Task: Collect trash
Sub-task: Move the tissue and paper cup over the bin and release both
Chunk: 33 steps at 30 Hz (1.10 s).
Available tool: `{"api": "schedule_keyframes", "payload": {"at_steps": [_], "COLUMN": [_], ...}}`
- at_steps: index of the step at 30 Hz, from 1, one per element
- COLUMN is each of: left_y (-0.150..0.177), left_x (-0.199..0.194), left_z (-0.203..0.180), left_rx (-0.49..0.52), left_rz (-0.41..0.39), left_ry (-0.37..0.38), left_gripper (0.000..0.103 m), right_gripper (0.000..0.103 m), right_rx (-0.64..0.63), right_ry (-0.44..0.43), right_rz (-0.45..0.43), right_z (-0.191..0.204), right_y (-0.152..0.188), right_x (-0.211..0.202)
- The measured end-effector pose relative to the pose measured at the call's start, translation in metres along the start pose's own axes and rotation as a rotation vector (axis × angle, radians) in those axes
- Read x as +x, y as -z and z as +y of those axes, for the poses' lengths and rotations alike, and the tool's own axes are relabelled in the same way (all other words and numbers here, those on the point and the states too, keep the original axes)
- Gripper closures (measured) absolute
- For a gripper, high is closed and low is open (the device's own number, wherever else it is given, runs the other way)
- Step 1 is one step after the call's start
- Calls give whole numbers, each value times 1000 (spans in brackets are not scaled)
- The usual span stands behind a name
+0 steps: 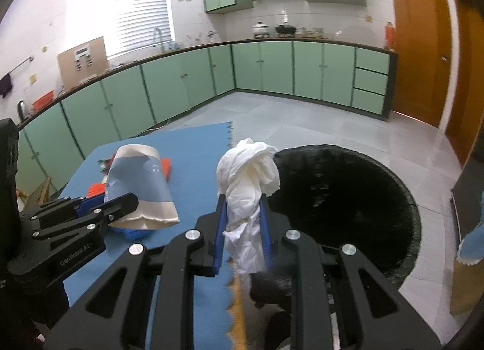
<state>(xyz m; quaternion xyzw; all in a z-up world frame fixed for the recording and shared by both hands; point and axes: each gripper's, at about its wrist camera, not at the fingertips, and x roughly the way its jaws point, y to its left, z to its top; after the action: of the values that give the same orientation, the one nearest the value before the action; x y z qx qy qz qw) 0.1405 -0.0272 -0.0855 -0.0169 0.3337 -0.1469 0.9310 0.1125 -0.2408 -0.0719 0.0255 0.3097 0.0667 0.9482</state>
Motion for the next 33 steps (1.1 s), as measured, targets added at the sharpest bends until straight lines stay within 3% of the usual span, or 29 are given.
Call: {"api": "schedule_keyframes", "payload": {"at_steps": [11,24,30,31,33], "left_y": [-23,-33,-37,-38,-40], "left_x": [58,125,139,137,134], "left_z": [-55,-113,-121,-120,-119], "left_rx": [71,127,135,131,126], "left_rz": [-11,41,63,58,51], "left_ry": [83,143,169,171,168], "left_gripper": [80,79,64,63,51], "right_gripper": [84,83,67,60,46], "right_rx": [67,133,149,153,159], "right_ry": [115,183,221,229,244], "right_rz": [-5,62,75,70,55], "right_z": [-88,-153,-166,-167,-168], "right_y": [-5,20,24,24,25], "right_x": [20,51,58,57,54]}}
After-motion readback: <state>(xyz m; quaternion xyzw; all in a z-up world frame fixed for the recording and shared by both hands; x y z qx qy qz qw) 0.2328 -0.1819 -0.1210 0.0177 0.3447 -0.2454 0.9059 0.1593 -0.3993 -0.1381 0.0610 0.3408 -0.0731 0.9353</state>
